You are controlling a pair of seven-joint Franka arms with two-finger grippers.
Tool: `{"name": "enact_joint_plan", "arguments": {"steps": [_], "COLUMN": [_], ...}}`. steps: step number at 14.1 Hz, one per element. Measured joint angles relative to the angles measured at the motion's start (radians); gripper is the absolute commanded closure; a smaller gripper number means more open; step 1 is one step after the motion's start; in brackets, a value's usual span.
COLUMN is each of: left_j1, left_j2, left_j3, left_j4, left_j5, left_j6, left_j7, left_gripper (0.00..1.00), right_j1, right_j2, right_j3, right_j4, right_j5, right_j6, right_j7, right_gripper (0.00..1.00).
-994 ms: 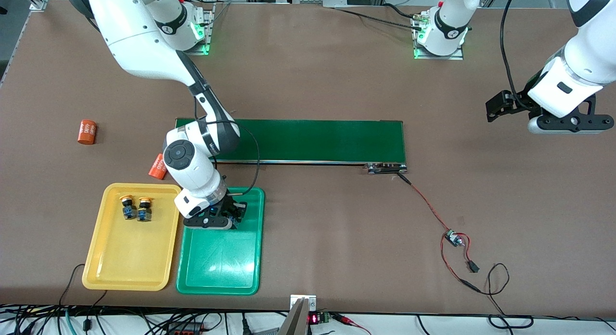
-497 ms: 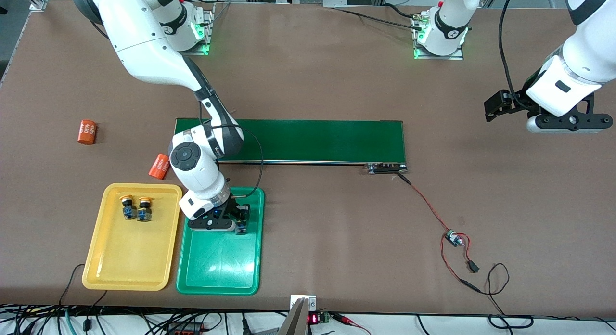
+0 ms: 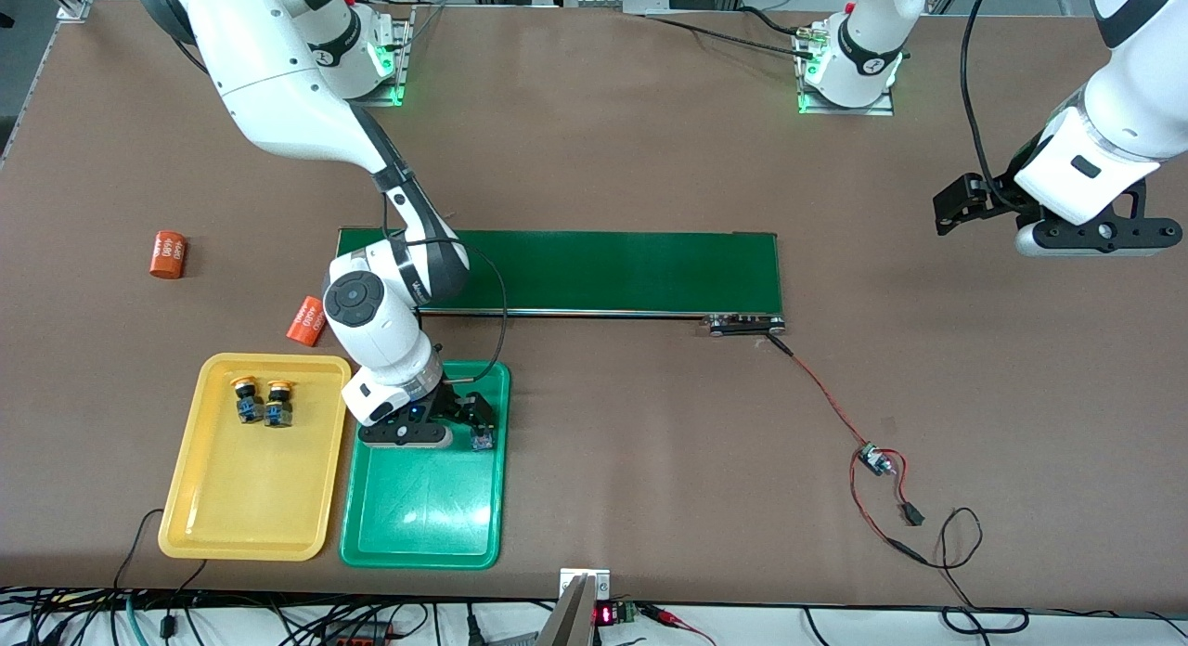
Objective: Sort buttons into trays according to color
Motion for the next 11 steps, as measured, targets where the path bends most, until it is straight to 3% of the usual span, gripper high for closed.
{"name": "enact_joint_plan", "arguments": {"steps": [3,7,11], "left_j1": [0.000,-0.001,-0.004], "left_j2": [0.000,0.000,0.000], "left_j3": [0.000,-0.001,-0.002], "left_j4": [0.000,0.001,0.002], "left_j5": [0.000,0.000,0.000], "left_j6": [0.000,0.000,0.000], "left_j7": [-0.001,-0.003,-0.004], "left_gripper": [0.00,0.00,0.00], "right_j1": [-0.014,-0.061,-0.143], "right_j2": [-0.071,-0.237,-0.375], "right_j3": [-0.010,-0.012,-0.012], "right_j4": [0.007,0.011,0.004], "right_j5": [0.000,0.000,0.000], "right_j6": [-0.144,-0.434,-0.641], "right_j7": [-0.013,-0.089,-0.157], "right_gripper": [0.00,0.00,0.00]}}
